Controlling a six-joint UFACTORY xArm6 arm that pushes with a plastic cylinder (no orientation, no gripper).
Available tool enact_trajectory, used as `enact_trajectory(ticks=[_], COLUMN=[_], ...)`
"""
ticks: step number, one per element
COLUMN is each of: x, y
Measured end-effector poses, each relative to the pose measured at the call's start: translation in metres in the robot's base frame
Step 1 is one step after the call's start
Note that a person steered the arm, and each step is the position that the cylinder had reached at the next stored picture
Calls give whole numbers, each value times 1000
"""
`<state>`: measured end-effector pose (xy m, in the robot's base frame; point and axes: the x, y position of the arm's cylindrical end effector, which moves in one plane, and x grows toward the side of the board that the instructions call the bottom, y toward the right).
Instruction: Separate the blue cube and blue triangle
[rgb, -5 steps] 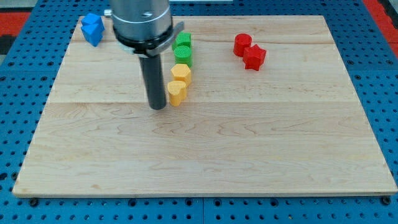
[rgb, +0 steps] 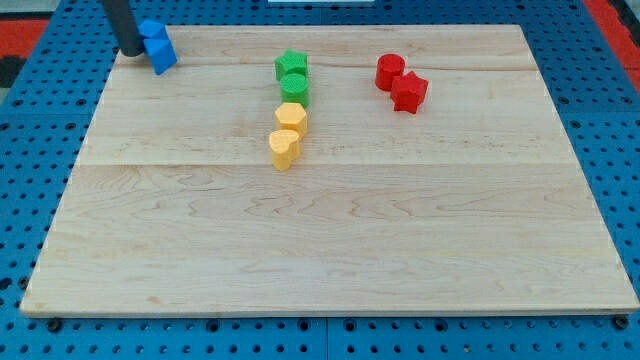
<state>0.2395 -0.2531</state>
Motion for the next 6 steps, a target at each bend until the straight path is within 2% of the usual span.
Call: enact_trajectory(ticks=[1, 2, 3, 4, 5, 6], x=[-10, -34, -34, -7, -5, 11], y=[-42, -30, 28, 87, 93, 61])
